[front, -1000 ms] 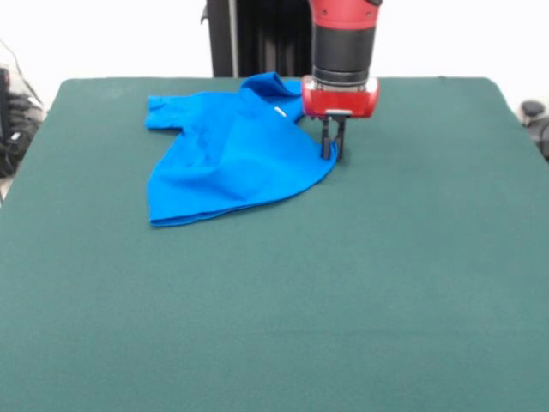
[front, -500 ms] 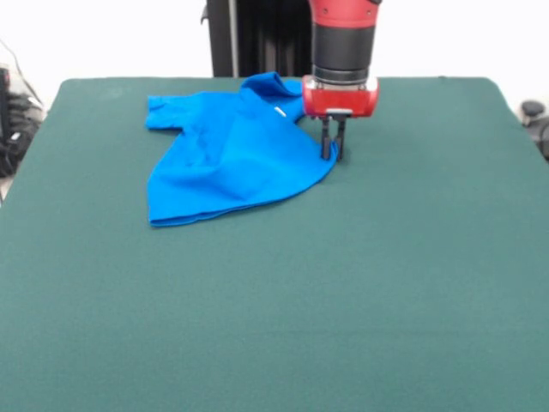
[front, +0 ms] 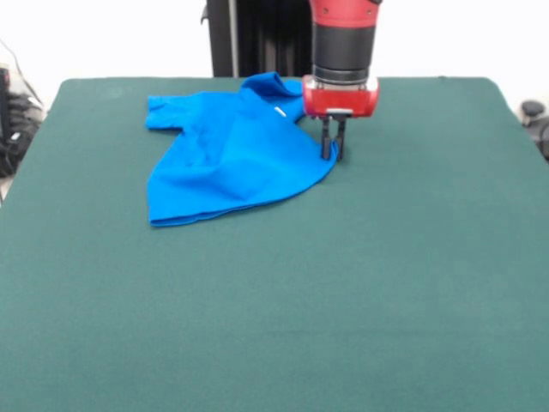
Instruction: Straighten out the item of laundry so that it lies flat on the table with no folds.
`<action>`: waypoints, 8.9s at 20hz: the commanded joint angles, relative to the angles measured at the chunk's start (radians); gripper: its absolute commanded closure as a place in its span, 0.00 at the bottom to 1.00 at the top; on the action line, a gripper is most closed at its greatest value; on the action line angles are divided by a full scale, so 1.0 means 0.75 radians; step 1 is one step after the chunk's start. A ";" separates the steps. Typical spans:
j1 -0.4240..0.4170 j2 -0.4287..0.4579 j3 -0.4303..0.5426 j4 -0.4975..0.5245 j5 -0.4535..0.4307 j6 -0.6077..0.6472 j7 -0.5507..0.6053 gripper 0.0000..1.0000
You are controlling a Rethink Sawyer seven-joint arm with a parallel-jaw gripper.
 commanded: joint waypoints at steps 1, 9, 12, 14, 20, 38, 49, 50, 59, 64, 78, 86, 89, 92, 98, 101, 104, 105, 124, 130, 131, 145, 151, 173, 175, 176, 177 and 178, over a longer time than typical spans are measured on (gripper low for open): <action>0.068 0.122 0.036 -0.213 0.176 0.077 0.252 1.00; 0.092 0.040 0.033 -0.206 0.239 0.205 0.232 1.00; 0.105 0.004 0.026 -0.202 0.266 0.262 0.228 1.00; 0.115 -0.022 0.018 -0.200 0.281 0.305 0.224 1.00; 0.137 -0.070 0.001 -0.227 0.308 0.418 0.213 1.00; 0.115 -0.165 0.012 -0.282 0.283 0.651 0.196 1.00; 0.145 -0.172 -0.006 -0.353 0.286 0.769 0.212 1.00; 0.147 -0.171 -0.007 -0.358 0.286 0.773 0.215 1.00; 0.169 -0.146 -0.016 -0.401 0.284 0.792 0.239 1.00; 0.181 -0.139 -0.020 -0.414 0.292 0.802 0.249 1.00; 0.211 -0.113 -0.038 -0.470 0.317 0.841 0.258 1.00; 0.218 -0.113 -0.036 -0.469 0.317 0.839 0.267 1.00; 0.221 -0.107 -0.037 -0.479 0.317 0.843 0.269 1.00; 0.220 -0.109 -0.039 -0.491 0.316 0.862 0.265 1.00; 0.217 -0.098 -0.039 -0.525 0.310 0.886 0.254 1.00; 0.223 -0.087 -0.050 -0.569 0.302 0.927 0.244 1.00; 0.224 -0.075 -0.055 -0.605 0.294 0.950 0.235 1.00; 0.224 -0.073 -0.056 -0.613 0.291 0.954 0.235 1.00; 0.237 -0.026 -0.057 -0.734 0.264 1.009 0.235 1.00; 0.236 -0.043 -0.055 -0.712 0.261 1.006 0.236 1.00; 0.236 -0.043 -0.055 -0.711 0.261 1.006 0.236 1.00; 0.237 -0.019 -0.046 -0.692 0.258 0.961 0.242 1.00; 0.238 0.006 -0.039 -0.699 0.256 0.935 0.239 1.00; 0.185 -0.003 0.026 -0.708 0.241 0.886 0.178 0.00; 0.191 0.001 0.017 -0.719 0.239 0.892 0.179 0.00; 0.207 0.006 -0.005 -0.735 0.237 0.914 0.188 0.00; 0.218 0.013 -0.021 -0.752 0.240 0.943 0.198 0.00; 0.219 0.014 -0.022 -0.749 0.248 0.942 0.211 0.00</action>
